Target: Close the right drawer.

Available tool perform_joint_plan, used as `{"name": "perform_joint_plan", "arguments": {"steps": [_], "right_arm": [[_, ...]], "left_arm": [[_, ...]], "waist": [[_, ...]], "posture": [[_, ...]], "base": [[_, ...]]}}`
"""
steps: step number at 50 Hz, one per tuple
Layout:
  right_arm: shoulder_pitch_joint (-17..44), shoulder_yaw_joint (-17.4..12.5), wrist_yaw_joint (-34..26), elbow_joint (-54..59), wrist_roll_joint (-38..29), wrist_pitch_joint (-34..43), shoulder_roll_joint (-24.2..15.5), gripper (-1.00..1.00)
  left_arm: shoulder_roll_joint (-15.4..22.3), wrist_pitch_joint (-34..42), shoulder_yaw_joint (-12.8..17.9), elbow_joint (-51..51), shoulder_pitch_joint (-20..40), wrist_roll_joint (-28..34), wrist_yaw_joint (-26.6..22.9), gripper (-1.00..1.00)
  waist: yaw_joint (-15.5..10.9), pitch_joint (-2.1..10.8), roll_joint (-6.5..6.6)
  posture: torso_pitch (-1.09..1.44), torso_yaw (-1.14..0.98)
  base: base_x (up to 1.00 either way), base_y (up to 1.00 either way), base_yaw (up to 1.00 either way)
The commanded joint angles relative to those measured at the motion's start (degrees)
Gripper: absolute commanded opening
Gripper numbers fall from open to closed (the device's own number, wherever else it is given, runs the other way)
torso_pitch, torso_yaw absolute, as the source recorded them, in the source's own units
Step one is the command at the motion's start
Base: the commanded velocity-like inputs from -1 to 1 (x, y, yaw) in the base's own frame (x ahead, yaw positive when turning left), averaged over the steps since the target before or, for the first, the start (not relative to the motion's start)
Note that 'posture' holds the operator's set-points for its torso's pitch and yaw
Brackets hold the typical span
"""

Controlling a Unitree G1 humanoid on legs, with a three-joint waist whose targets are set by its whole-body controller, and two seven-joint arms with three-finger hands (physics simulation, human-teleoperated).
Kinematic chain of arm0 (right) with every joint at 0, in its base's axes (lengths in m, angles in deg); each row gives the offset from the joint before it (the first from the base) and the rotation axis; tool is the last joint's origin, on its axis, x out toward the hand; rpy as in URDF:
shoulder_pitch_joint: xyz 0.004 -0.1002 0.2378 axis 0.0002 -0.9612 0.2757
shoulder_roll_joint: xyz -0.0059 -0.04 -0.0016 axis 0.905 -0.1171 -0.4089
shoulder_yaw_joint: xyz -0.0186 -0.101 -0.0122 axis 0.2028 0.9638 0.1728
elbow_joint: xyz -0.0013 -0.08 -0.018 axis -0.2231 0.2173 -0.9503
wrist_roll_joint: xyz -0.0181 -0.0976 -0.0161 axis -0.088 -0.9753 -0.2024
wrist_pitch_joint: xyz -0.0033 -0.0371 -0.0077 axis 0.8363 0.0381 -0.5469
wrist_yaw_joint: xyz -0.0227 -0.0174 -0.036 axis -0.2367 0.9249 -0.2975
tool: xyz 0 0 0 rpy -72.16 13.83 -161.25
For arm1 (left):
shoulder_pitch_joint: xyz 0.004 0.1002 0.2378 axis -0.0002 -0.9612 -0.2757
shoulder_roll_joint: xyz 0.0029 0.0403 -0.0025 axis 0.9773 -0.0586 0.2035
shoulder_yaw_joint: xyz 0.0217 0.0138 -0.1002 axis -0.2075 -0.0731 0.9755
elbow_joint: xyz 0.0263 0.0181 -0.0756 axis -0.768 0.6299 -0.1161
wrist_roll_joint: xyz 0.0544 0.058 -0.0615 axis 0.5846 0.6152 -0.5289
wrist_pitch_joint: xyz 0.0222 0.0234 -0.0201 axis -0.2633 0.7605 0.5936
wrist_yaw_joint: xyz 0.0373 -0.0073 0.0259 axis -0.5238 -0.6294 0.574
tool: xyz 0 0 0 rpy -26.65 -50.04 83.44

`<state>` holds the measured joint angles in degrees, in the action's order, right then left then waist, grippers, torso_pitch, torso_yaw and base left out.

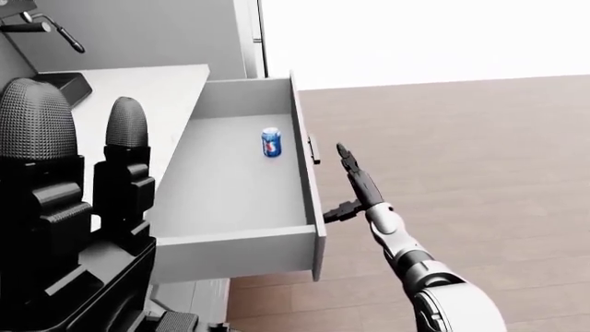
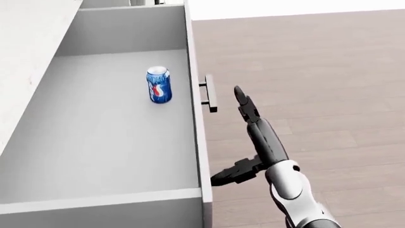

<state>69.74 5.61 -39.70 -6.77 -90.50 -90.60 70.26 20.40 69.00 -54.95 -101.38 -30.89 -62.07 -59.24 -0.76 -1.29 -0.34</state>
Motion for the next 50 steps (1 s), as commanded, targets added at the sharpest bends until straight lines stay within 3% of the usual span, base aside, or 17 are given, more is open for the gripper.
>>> {"name": "perform_joint_plan", "arguments": {"steps": [1,27,50], "right_arm": [[1.63,1.14,-2.02,-1.5,-1.33,-2.49,1.32,1.0],[2.7,2.67,-2.34,-1.43,-3.78,-1.91,6.05,1.0],[2.61,3.74,-2.52,-1.44,-5.63,-1.96,8.54,1.0]], "left_arm": [[0.49,-1.04,0.57,-1.62,0.27,-0.17,0.55,1.0],[0.4,-1.16,0.63,-1.62,0.15,-0.23,0.42,1.0],[2.91,-1.09,1.49,-1.62,0.75,-1.61,2.67,1.0]], "waist": [[-0.36,0.96,0.12],[-0.15,0.84,0.47],[-0.07,0.79,0.78]], "posture": [[0.0,0.0],[0.0,0.0],[0.0,0.0]], "base": [[0.0,0.0,0.0],[0.0,0.0,0.0],[0.0,0.0,0.0]]}}
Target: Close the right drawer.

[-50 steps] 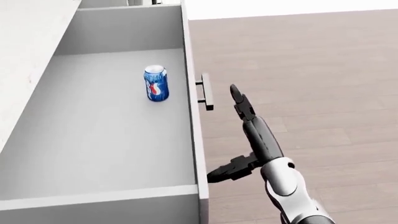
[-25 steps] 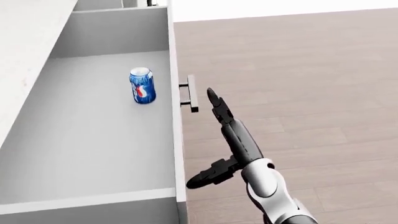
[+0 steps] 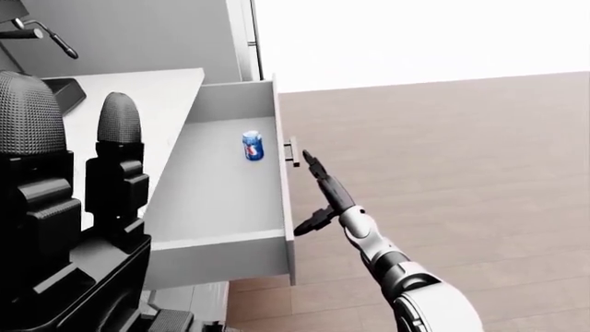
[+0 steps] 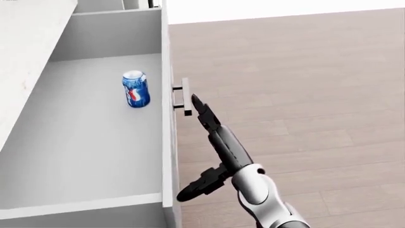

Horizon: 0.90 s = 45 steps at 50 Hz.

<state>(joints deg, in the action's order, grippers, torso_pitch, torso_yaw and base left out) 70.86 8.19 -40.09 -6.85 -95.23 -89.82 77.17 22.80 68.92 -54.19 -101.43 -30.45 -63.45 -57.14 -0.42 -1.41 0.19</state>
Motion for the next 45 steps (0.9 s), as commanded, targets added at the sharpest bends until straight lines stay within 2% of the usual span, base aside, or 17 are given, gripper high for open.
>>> {"name": "perform_joint_plan", "arguments": {"steps": [1,45], "right_arm": [[1.47,1.15,-2.1,-1.32,-0.94,-2.79,1.67,1.0],[0.4,2.84,-2.24,-1.13,-3.85,-3.23,5.55,1.0]], "left_arm": [[0.64,-1.07,0.73,-1.57,0.27,-0.25,0.68,1.0],[1.76,-2.3,1.38,-1.57,-0.6,-0.68,1.6,1.0]], "waist": [[-0.41,0.91,0.27],[-0.24,1.05,0.52]], "posture": [[0.0,0.0],[0.0,0.0]], "base": [[0.0,0.0,0.0],[0.0,0.0,0.0]]}}
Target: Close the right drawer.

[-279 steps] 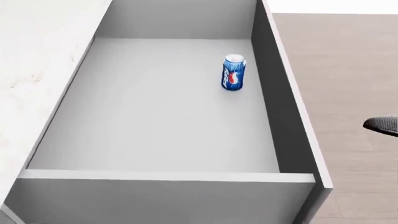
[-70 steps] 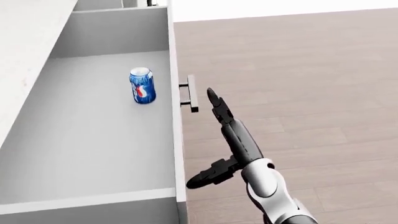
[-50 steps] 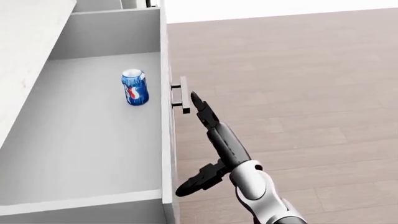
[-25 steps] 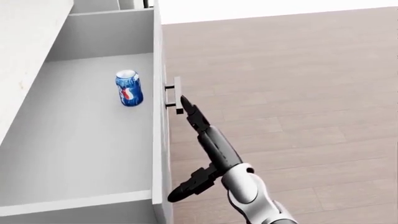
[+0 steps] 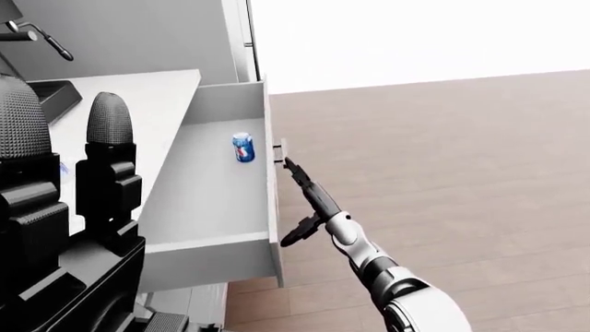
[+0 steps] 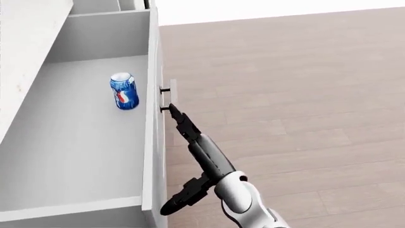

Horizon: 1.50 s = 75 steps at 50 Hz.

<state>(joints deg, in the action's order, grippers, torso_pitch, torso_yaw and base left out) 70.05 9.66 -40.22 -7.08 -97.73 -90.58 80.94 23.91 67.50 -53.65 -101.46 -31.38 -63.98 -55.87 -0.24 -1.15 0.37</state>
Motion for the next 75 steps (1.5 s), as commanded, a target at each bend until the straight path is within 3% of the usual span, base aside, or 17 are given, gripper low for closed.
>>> {"name": "perform_joint_plan", "arguments": {"steps": [1,13,25,29,36,43,49,53,54,61,65,75], "right_arm": [[1.2,1.38,-2.12,-0.88,-1.41,-2.47,1.83,1.0],[0.79,1.83,-2.3,-0.94,-2.17,-2.51,2.87,1.0],[-1.63,3.18,-8.67,-1.49,-2.74,-4.58,4.35,1.0],[-1.03,2.64,-8.25,-1.6,-2.44,-4.52,3.99,1.0],[6.03,-2.34,-10.47,-4.96,6.37,-0.91,-3.35,1.0],[5.43,-3.56,-12.12,-12.23,12.59,2.28,-9.95,1.0],[-3.79,-5.29,-10.78,-38.36,17.29,13.8,-13.58,1.0],[-13.71,-7.29,-10.31,-67.73,20.37,27.83,-14.32,1.0],[-17.7,-8.6,-8.57,-77.42,20.65,30.56,-14.21,1.0],[-36.96,-11.48,-5.21,-113.52,21.96,38.49,-10.18,1.0],[-42.37,-12.84,-3.52,-116.39,22.98,34.99,-7.77,1.0],[-42.82,-12.06,-2.8,-111.23,22.63,31.67,-7.79,1.0]], "left_arm": [[0.75,-0.84,0.86,-1.54,0.4,-0.18,0.42,1.0],[1.8,-1.09,0.93,-1.54,0.36,-0.43,1.35,1.0],[1.19,-1.1,0.82,-1.54,0.19,-0.05,0.8,1.0],[0.84,-1.03,0.85,-1.54,0.21,0.03,0.53,1.0],[0.33,-0.91,0.67,-1.54,0.25,0.5,0.14,1.0],[0.11,-0.57,0.68,-1.54,0.52,0.58,0.02,1.0],[-0.12,-0.17,0.73,-1.54,0.79,0.54,-0.14,1.0],[-0.4,-0.1,0.61,-1.53,0.75,0.68,-0.35,1.0],[-0.44,-0.1,0.55,-1.53,0.76,0.71,-0.38,1.0],[-1.93,-0.43,-0.16,-1.53,0.16,1.86,-1.6,1.0],[-2.75,-0.63,-0.56,-1.53,-0.14,2.44,-2.26,1.0],[-3.79,-0.18,-0.78,-1.53,0.14,2.83,-3.28,1.0]], "waist": [[-0.42,0.77,0.35],[-0.45,0.79,0.23],[-0.3,0.89,0.6],[-0.14,0.93,0.69],[-0.4,0.37,0.68],[-0.68,0.68,0.37],[-0.96,0.61,-0.16],[-1.5,0.21,-0.63],[-1.6,0.02,-0.67],[-1.74,0.04,-1.22],[-1.46,-0.06,-1.21],[-0.74,0.12,-0.71]], "posture": [[0.0,0.0],[0.0,0.0],[0.0,0.0],[0.0,0.0],[0.0,0.0],[0.0,0.0],[0.0,0.0],[0.0,0.0],[0.0,0.0],[0.0,0.0],[0.0,0.0],[0.0,0.0]], "base": [[0.0,0.0,0.0],[0.0,0.0,0.0],[0.0,0.0,0.0],[0.0,0.0,0.0],[0.0,0.0,0.0],[0.0,0.0,0.0],[0.0,0.0,0.0],[0.0,0.0,0.0],[0.0,0.0,0.0],[0.0,0.0,0.0],[0.0,0.0,0.0],[0.0,0.0,0.0]]}}
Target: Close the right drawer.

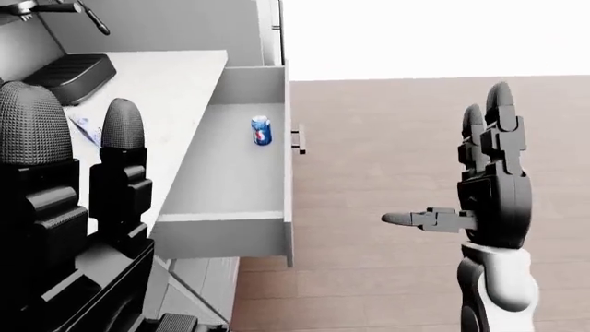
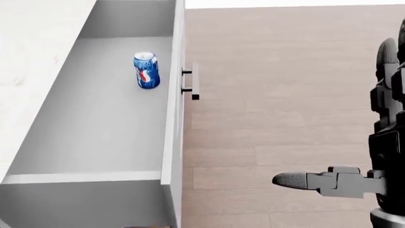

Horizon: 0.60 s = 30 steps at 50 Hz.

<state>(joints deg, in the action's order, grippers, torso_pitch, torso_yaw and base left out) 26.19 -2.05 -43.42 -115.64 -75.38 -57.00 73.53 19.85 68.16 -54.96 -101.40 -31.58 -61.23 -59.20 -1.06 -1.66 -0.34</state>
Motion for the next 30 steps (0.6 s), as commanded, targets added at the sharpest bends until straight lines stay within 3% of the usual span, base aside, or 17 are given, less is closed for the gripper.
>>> {"name": "perform_joint_plan", "arguments": {"steps": [1,13,16,21,30], "right_arm": [[1.08,-0.43,0.38,-2.72,0.38,-1.81,-0.43,1.0],[1.24,-1.43,0.84,-1.79,1.19,-2.06,-0.88,1.0],[1.35,-1.18,0.72,-1.73,0.98,-1.88,-0.88,1.0],[1.48,-1.21,0.5,-1.51,1.04,-1.42,-0.94,1.0],[1.47,-1.05,0.12,-1.53,0.87,-1.13,-0.97,1.0]], "left_arm": [[0.18,-0.77,0.58,-1.59,0.41,0.04,0.0,1.0],[-0.06,0.63,0.78,-1.58,2.42,0.45,-0.3,1.0],[1.14,2.77,0.1,-1.58,5.51,0.69,0.6,1.0],[0.91,13.57,-1.97,-1.58,19.1,1.06,1.16,1.0],[-10.66,21.82,-5.28,-1.58,27.28,7.66,-8.0,1.0]], "waist": [[0.05,0.66,0.03],[0.25,1.02,0.33],[0.31,1.12,0.44],[0.34,1.41,0.59],[0.61,1.54,0.34]], "posture": [[0.0,0.0],[0.0,0.0],[0.0,0.0],[0.0,0.0],[0.0,0.0]], "base": [[0.0,0.0,0.0],[0.0,0.0,0.0],[0.0,0.0,0.0],[0.0,0.0,0.0],[0.0,0.0,0.0]]}}
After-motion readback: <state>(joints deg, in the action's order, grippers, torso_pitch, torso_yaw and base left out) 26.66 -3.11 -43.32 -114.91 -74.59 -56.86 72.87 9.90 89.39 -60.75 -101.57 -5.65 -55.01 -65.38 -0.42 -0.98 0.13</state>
